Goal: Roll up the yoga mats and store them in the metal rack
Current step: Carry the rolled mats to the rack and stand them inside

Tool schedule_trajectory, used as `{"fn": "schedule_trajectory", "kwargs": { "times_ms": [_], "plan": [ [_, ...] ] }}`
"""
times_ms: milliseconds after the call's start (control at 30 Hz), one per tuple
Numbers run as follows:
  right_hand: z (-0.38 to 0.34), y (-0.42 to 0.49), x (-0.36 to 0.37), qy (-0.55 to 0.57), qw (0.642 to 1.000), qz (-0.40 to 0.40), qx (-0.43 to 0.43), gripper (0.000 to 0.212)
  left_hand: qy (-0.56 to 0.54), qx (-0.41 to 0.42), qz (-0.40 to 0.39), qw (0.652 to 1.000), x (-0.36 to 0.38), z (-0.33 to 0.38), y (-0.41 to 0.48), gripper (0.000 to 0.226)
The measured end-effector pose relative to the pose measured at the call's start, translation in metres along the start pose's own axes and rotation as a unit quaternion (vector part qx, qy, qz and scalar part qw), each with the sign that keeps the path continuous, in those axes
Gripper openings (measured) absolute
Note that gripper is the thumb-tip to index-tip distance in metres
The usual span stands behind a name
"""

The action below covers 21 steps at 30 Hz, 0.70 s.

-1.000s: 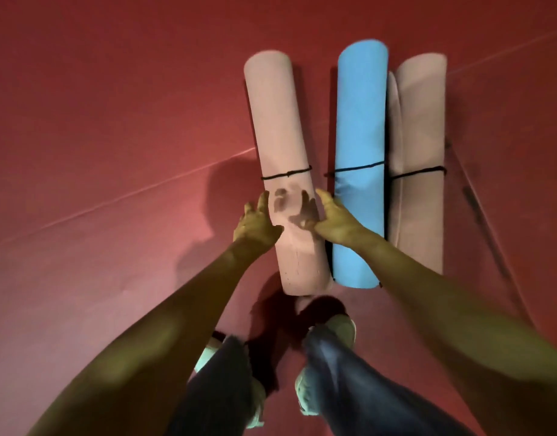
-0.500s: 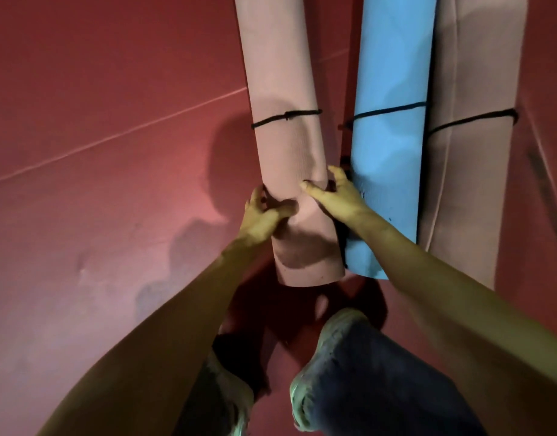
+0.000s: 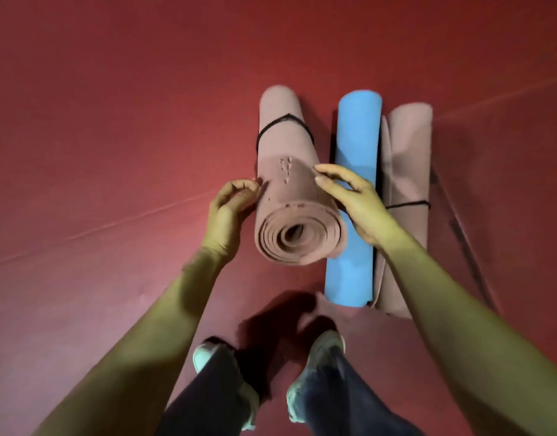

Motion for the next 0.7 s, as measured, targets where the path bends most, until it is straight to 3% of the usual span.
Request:
{"fn": "schedule_trajectory", "kwargs": {
  "times_ms": [133,233,367,467,533,700],
  "plan": [
    [-0.08,-0.007,-0.001,0.061,0.996,0.013,-0.067,0.015,-0.05,0.062,-0.011,0.997,0.025,0.083,-0.006,0.011],
    [-0.123,-0.004,0.004,0.115,0.99,0.007,-0.078,0.025,-0.009,0.121,-0.034,0.992,0.043,0.121,-0.009,0.016],
    [-0.166,0.009,0.01,0.126,0.984,-0.099,-0.078,0.06,0.026,0.145,-0.05,0.988,0.044,0.15,0.001,0.043],
    [-0.182,0.02,0.017,0.031,0.97,-0.234,-0.054,0.102,0.205,0.152,-0.076,0.964,0.041,0.166,0.017,0.077],
    [-0.19,0.028,0.019,-0.055,0.961,-0.263,-0.059,0.118,0.275,0.174,-0.078,0.942,0.045,0.17,0.023,0.09],
    [-0.212,0.058,0.015,-0.153,0.956,-0.24,-0.067,0.13,0.049,0.182,-0.034,0.981,0.05,0.205,0.043,0.079]
  ]
}}
Point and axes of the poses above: each hand's wrist, its own y-axis towards the middle knuckle, its own x-axis out of the palm, z = x × y, the point moved 4 cm from there along y, towards the middle knuckle, and after that the axes turned 1 degree about -z, right-handed, at the moved point
